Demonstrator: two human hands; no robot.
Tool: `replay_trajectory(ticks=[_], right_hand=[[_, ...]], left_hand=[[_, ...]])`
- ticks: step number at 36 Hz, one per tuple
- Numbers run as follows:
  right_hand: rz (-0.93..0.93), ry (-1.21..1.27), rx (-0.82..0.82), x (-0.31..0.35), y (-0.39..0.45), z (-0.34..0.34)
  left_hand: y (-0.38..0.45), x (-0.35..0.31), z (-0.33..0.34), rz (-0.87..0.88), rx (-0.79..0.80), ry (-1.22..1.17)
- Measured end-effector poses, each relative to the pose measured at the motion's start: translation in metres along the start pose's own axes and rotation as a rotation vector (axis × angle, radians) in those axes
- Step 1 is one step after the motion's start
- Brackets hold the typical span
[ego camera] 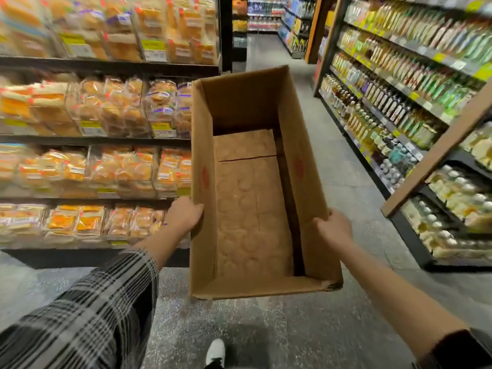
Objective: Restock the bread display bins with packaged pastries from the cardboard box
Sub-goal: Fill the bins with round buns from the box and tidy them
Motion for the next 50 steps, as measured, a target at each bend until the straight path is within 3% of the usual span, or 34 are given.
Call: replay_trajectory(ticks=[14,24,33,39,43,50], right_hand=[[0.299,0.070,-0.017,-0.064,0.170,0.037],[0.463,0.036,0.122,-0.106,0.301,0.125],[0.529,-0.096,0.235,-0.160,0.407,0.225],[0.532,-0.173,0.309,-0.196,0.464,0.318],[0.544,-0.186,0.350,-0.222,0.489,0.388],[0.597,-0.169,0.402,-0.274,0.495,0.480]], left_hand=[[0.144,-0.059,0.131,-0.003,0.195,-0.258],[0.267,-0.065,0.223,-0.064,0.458,-0.206],[0.357,-0.026,0.315,-0.145,0.459,-0.159],[0.416,0.016,0.379,-0.061,0.385,0.033],[0.449,0.058,0.439,0.044,0.484,0.473],[0.468,0.129,0.519,0.017,0.763,0.864]])
Point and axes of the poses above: each hand's wrist, its own y-axis towards the middle knuckle, its own z-axis out of the palm, x = y × z, the point moved 10 cm from there along y, towards the middle knuckle, and after that the axes turned 3 degrees about -y, right-handed, at the moved point
